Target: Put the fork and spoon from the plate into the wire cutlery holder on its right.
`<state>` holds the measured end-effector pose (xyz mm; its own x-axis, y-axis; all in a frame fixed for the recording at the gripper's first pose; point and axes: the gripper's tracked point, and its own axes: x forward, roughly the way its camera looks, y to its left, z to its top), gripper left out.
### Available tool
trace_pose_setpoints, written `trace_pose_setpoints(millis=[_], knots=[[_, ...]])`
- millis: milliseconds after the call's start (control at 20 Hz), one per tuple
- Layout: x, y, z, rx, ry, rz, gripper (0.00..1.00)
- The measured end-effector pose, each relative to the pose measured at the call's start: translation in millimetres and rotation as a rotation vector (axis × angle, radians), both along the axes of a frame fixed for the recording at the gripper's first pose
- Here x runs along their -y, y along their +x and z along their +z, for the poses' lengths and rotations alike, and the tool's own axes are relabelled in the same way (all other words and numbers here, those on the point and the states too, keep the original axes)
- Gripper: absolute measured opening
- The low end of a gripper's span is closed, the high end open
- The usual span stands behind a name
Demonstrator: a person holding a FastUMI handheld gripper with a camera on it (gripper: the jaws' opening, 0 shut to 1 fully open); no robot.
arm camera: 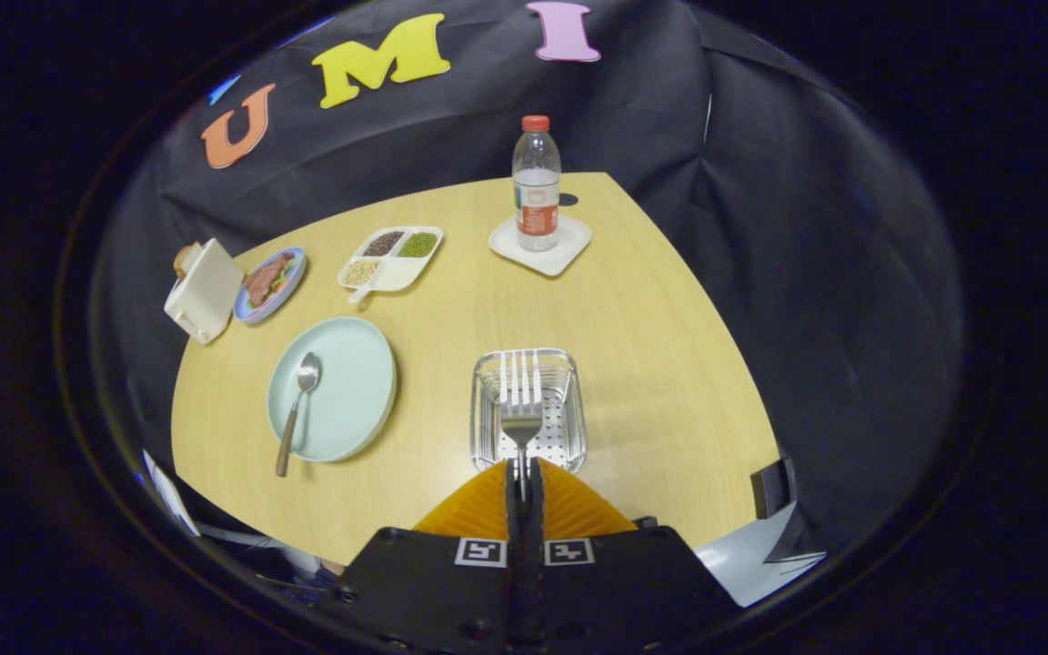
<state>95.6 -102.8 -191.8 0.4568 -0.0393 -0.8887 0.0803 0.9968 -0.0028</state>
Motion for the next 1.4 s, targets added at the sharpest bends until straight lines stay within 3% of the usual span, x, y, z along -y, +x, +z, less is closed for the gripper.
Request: trace_pose_setpoints(millis=[400, 850, 950, 1000, 1150, 1300, 1400], knots=[[6.3, 6.0, -11.8, -0.03, 0.0, -0.005, 0.01], [-0.8, 23.7, -2.4, 0.041, -0.025, 0.013, 0.05], [-4.9, 27.7, -0.4, 0.063, -0.03, 0.019, 0.17], [-7.6, 30.7, 1.2, 0.076, -0.029, 0.024, 0.28], [-16.7, 36.2, 9.0, 0.124, -0.02, 0.034, 0.43], [-26.0, 41.5, 19.1, 0.174, -0.007, 0.027, 0.68], [-33.5, 46.0, 26.1, 0.209, 0.0, 0.029, 0.77]])
